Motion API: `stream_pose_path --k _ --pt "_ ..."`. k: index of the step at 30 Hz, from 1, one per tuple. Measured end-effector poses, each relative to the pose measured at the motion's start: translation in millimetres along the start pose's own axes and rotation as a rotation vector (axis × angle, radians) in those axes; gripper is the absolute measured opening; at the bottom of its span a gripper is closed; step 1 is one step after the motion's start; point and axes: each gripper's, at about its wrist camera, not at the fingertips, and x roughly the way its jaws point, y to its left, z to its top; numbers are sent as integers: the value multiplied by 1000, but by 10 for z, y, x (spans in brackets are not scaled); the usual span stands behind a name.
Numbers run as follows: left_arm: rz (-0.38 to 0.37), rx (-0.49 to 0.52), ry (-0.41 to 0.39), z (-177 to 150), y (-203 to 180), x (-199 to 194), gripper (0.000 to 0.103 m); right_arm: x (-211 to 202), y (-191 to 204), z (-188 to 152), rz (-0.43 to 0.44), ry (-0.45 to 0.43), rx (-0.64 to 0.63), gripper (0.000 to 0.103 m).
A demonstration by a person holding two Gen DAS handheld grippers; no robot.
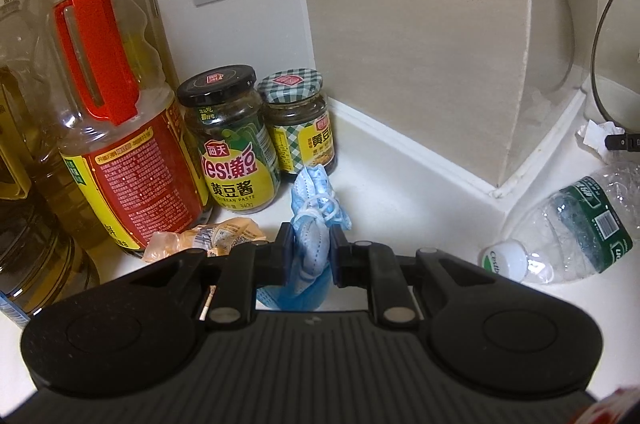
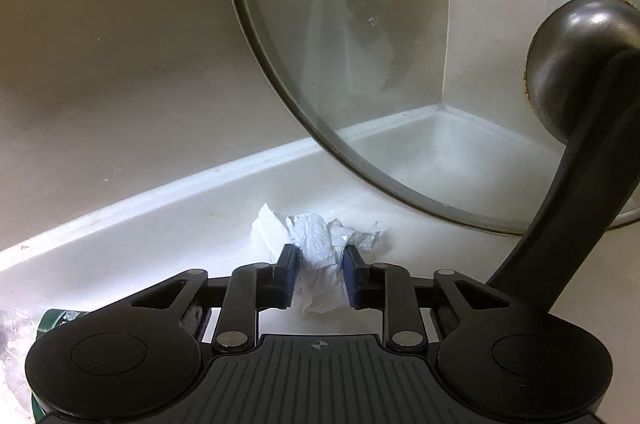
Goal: Collect trash
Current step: 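Carry the blue mask in the left gripper while the right gripper carries the tissue to the bin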
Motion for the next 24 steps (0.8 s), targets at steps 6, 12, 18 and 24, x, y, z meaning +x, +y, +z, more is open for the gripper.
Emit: stream_pose_path --k 6,12,18,24 --pt "4 -4 -11 14 19 -127 17 -33 18 36 -13 -18 -12 19" --pt "11 -14 -21 27 59 -267 17 -171 -12 77 -10 -45 -7 19" --pt "4 -20 -37 3 66 -470 17 -474 13 78 13 -78 -2 19" --pt "-34 -43 -57 -42 101 -767 16 -917 68 37 58 -106 15 19"
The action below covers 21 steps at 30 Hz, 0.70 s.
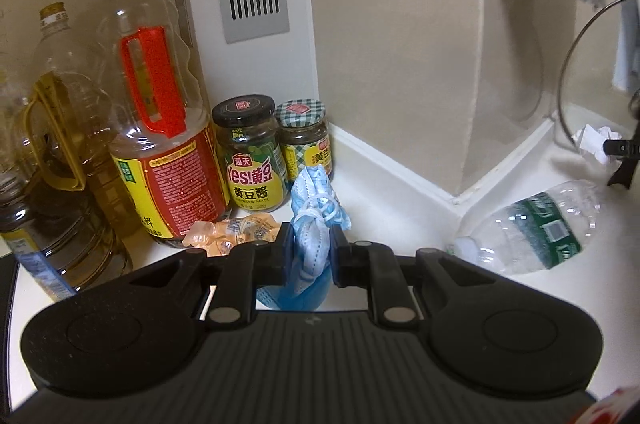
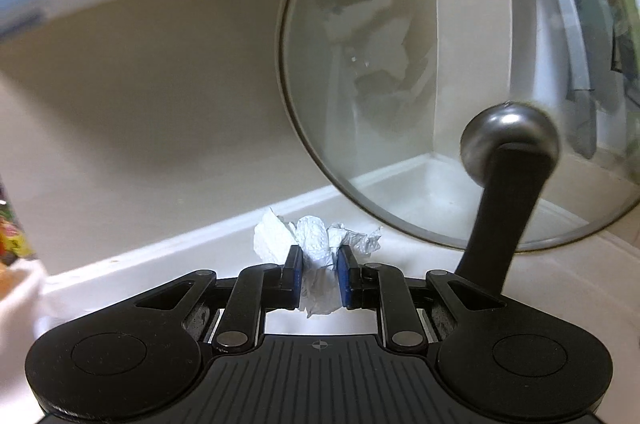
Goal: Collect trash
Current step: 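Carry the blue mask in the left gripper while the right gripper carries the tissue to the bin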
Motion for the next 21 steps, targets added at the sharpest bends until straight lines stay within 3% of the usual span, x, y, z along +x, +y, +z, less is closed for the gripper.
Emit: stream_pose_path --k 12,21 --pt "-107 -18 -25 -278 188 -916 16 -1263 298 -163 89 -46 68 19" --pt "-186 -23 -16 -739 394 -1774 16 -2311 898 -598 173 -29 92 19"
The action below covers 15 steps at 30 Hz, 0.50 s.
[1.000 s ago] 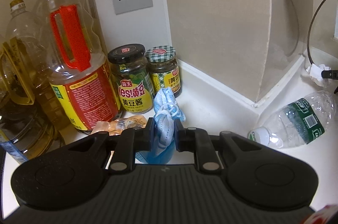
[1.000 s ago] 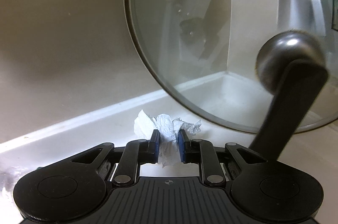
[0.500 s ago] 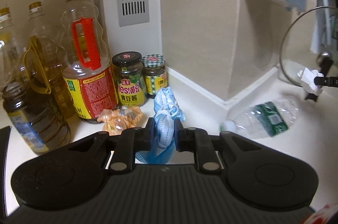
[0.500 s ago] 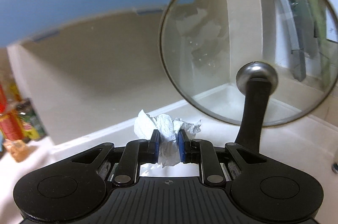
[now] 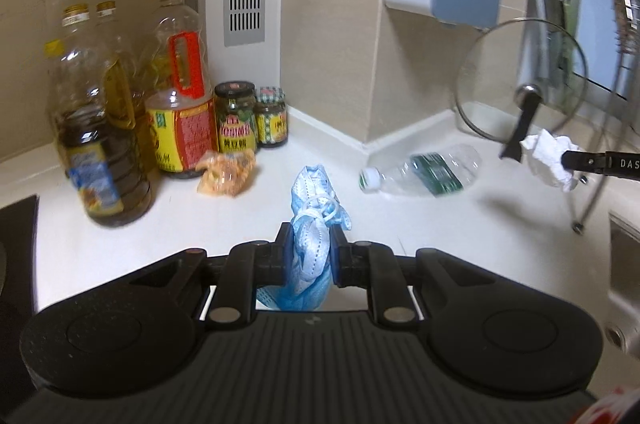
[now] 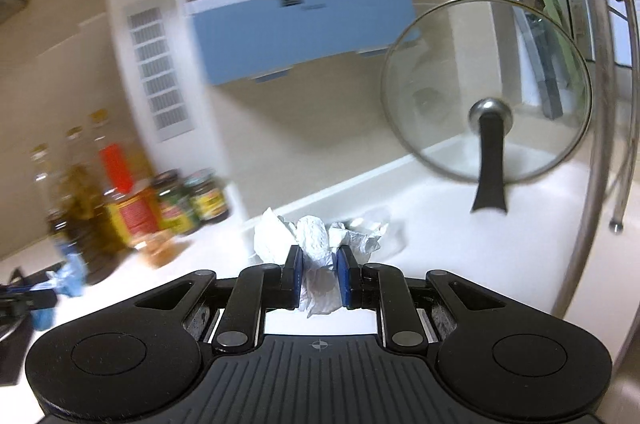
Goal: Collect trash
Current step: 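Carry the blue mask in the left gripper while the right gripper carries the tissue to the bin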
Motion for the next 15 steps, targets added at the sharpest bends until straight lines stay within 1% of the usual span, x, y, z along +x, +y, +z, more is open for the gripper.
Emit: stream_pose_path --k 7,11,15 --pt "-65 3 32 -451 -9 -529 16 -607 597 -594 70 70 25 19" --pt "-83 -2 71 -753 -40 -728 16 -805 849 -925 103 136 25 19" --pt "-89 -39 117 -1053 -53 -873 16 -873 1019 -1235 131 226 13 19"
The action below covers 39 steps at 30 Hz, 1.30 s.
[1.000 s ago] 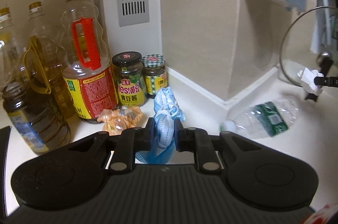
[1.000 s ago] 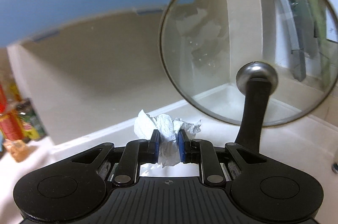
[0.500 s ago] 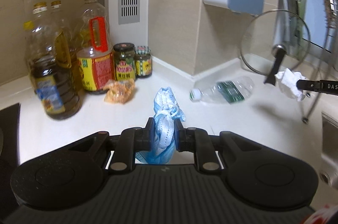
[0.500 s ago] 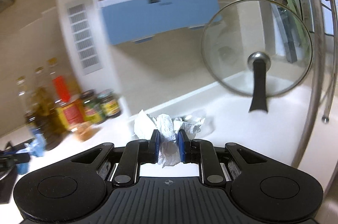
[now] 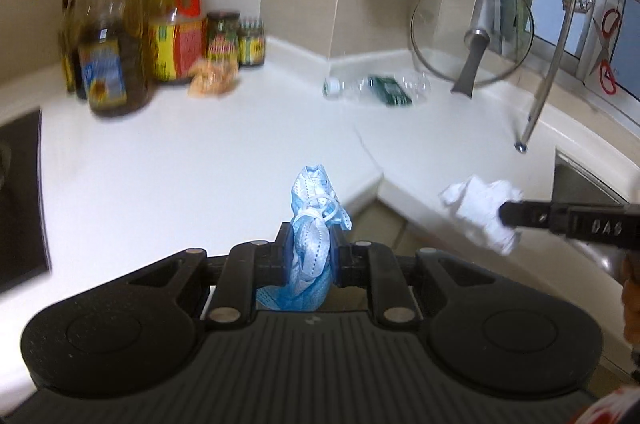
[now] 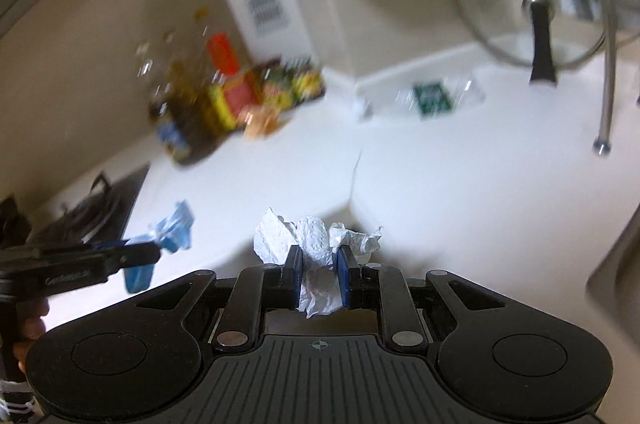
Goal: Collect trash
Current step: 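Carry the blue mask in the left gripper while the right gripper carries the tissue to the bin, then open the right gripper to drop the tissue while the left gripper drops the mask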
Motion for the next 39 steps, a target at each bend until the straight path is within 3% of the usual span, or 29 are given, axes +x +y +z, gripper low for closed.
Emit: stream_pose_path --k 6,13,28,39 --pt "34 -73 62 -466 -66 -34 16 233 90 -442 27 156 -75 19" --pt "71 -187 137 -931 -204 84 16 527 -68 -876 19 297 -134 19" --pt "173 -352 233 -1555 -217 390 16 1136 -367 -1506 -51 425 -207 19" --pt "187 -378 264 -1660 -144 686 16 1498 -543 -1703 -93 430 -154 19"
